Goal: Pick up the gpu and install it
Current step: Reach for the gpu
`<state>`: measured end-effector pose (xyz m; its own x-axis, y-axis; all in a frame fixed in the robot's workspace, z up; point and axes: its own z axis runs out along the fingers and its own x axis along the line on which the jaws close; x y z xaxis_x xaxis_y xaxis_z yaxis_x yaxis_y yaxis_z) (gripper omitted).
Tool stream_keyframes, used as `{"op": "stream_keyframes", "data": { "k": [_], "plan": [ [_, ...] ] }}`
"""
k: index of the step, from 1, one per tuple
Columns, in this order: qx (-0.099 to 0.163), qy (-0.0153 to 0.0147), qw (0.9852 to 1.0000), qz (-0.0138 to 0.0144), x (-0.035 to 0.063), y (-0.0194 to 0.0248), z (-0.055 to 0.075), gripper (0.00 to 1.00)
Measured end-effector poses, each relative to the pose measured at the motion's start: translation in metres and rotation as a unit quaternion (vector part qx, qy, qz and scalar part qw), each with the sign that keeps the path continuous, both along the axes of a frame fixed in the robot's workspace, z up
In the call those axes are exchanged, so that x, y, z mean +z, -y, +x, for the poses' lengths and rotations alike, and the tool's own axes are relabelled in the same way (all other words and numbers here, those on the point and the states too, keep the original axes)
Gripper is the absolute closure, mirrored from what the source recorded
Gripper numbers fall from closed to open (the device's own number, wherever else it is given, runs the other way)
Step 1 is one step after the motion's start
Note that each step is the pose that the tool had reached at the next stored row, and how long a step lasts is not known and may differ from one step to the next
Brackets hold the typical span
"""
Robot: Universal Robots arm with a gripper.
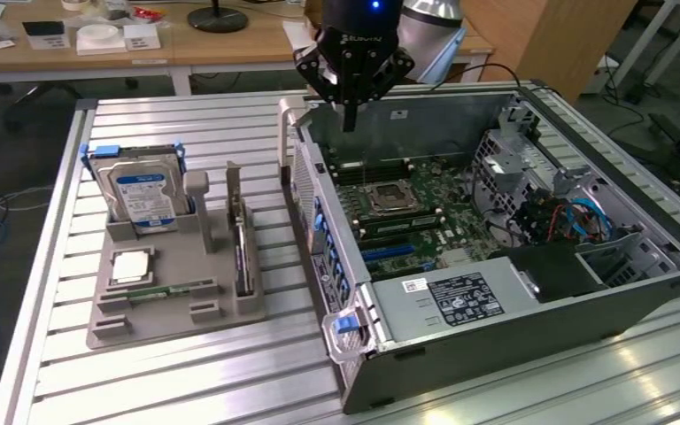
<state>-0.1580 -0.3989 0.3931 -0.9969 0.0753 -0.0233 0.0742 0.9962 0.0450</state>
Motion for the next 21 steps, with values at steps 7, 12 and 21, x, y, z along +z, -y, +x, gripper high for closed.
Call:
{"op": "stream_keyframes", "data": {
  "k": [7,12,21],
  "plan": [
    [0.0,0.0,1.0,0.0,0.0,0.0,-0.005,0.89],
    [0.0,0.0,1.0,0.0,-0.0001,0.0,-0.008,0.89],
    [0.0,0.0,1.0,0.0,-0.0001,0.0,-0.015,0.89]
  ]
}}
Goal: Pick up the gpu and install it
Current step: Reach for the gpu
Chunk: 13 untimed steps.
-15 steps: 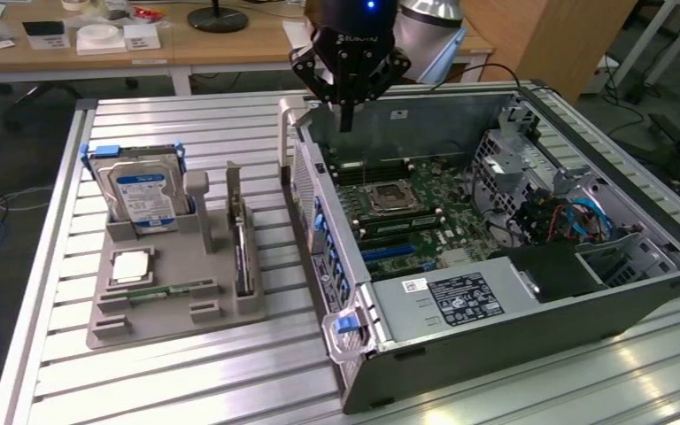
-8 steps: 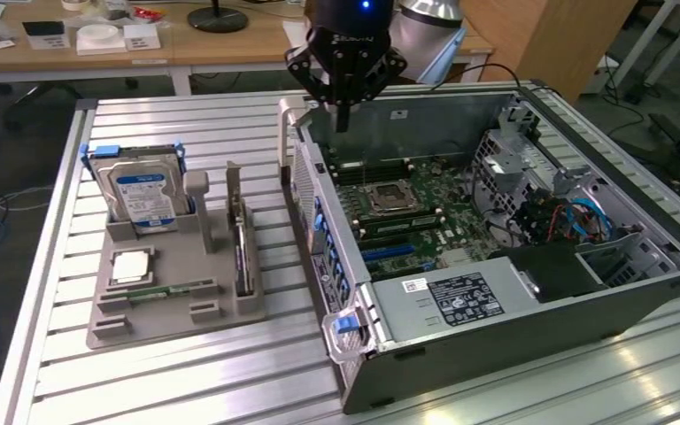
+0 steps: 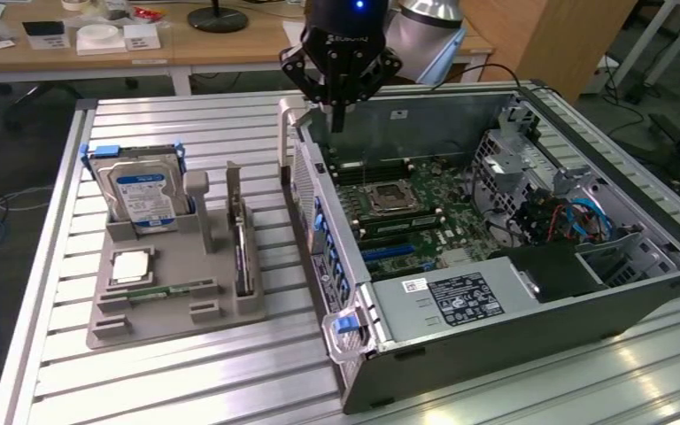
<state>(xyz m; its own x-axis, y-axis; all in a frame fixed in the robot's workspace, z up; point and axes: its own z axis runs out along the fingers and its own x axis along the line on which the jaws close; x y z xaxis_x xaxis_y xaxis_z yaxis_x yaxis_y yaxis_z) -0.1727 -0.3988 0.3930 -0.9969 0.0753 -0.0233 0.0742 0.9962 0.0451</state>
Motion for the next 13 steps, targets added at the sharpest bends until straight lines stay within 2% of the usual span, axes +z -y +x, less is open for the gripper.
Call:
{"op": "stream_keyframes", "data": {
  "k": [13],
  "plan": [
    [0.0,0.0,1.0,0.0,-0.0001,0.0,-0.014,0.89]
  ]
}}
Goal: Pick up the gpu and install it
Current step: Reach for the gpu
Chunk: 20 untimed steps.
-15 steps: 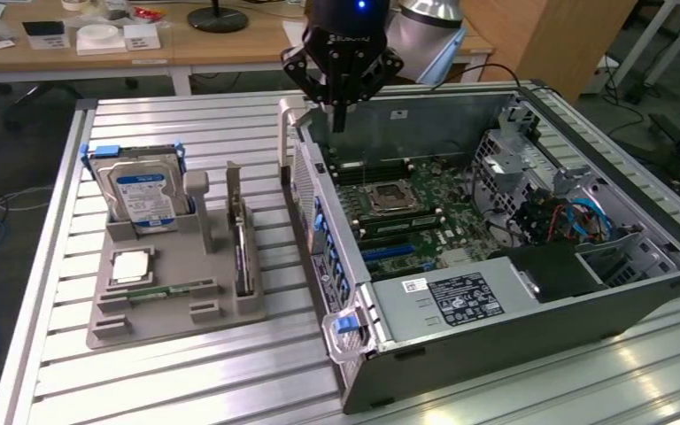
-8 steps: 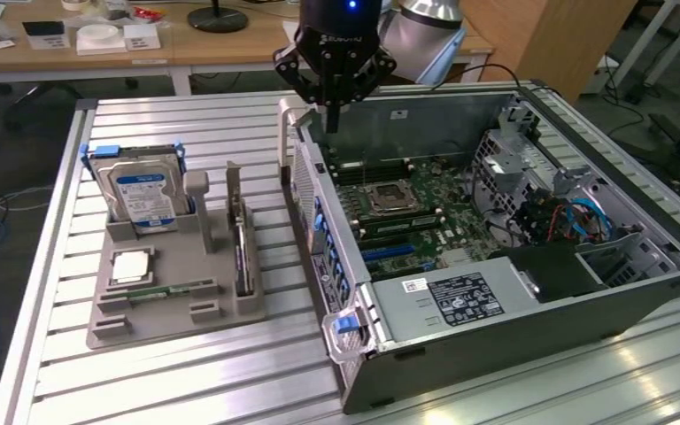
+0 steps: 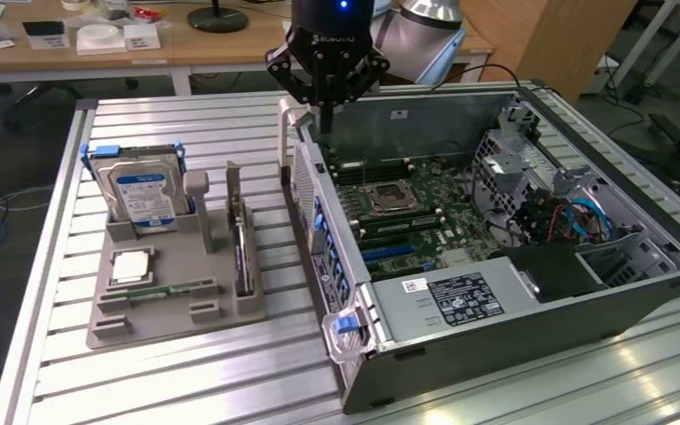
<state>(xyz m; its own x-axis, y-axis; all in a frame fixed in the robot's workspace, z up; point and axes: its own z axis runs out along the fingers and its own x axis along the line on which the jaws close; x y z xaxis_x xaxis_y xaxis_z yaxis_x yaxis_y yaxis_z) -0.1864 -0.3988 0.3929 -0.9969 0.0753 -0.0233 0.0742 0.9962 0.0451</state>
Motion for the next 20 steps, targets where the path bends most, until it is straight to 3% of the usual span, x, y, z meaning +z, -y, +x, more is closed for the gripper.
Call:
{"op": "stream_keyframes", "data": {
  "k": [20],
  "plan": [
    [0.0,0.0,1.0,0.0,0.0,0.0,-0.0084,0.89]
  ]
}}
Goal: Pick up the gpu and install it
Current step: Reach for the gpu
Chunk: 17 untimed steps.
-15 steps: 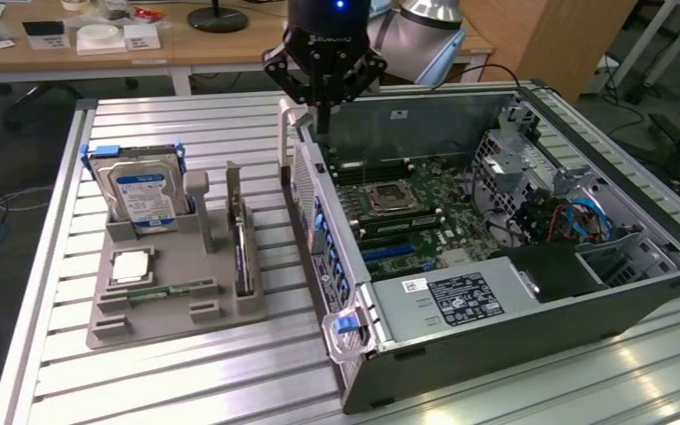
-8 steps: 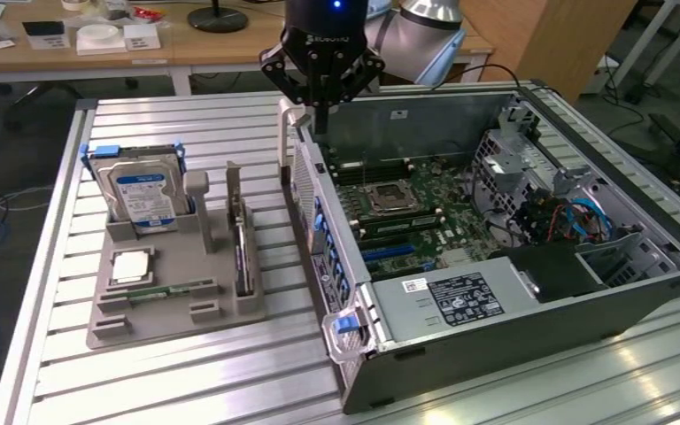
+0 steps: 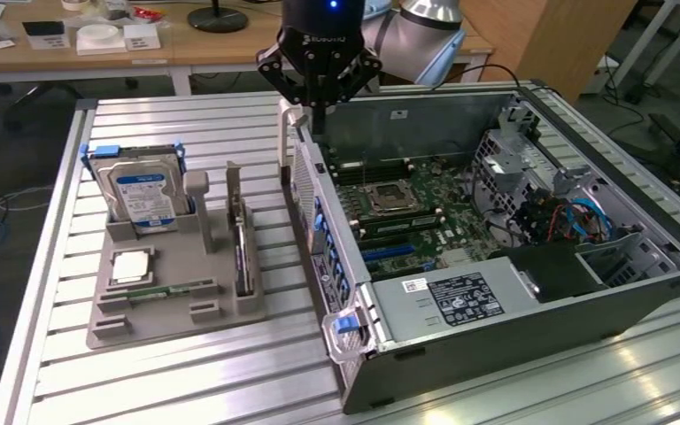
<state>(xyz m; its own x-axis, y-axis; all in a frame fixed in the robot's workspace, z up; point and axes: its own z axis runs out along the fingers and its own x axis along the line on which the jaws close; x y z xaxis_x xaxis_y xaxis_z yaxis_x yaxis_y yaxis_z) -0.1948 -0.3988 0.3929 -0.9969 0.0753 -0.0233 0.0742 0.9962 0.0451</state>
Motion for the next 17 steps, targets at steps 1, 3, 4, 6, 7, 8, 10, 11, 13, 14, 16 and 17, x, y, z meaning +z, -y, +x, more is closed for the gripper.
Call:
{"op": "stream_keyframes", "data": {
  "k": [1,3,4,6,7,8,10,11,13,14,16,17],
  "plan": [
    [0.0,0.0,1.0,0.0,0.0,0.0,-0.0004,0.89],
    [0.0,0.0,1.0,0.0,0.0,0.0,-0.0013,0.89],
    [0.0,0.0,1.0,0.0,0.0,0.0,-0.0016,0.89],
    [0.0,0.0,1.0,0.0,0.0,0.0,-0.0023,0.89],
    [0.0,0.0,1.0,0.0,0.0,0.0,-0.0026,0.89],
    [0.0,0.0,1.0,0.0,0.0,0.0,-0.003,0.89],
    [0.0,0.0,1.0,0.0,0.0,0.0,-0.0037,0.89],
    [0.0,0.0,1.0,0.0,0.0,0.0,-0.004,0.89],
    [0.0,0.0,1.0,-0.0001,0.0001,0.0,-0.0045,0.89],
    [0.0,0.0,1.0,0.0,0.0,0.0,-0.0048,0.89],
    [0.0,0.0,1.0,0.0,0.0,0.0,-0.0054,0.89],
    [0.0,0.0,1.0,0.0,0.0,0.0,-0.0057,0.89]
  ]
}}
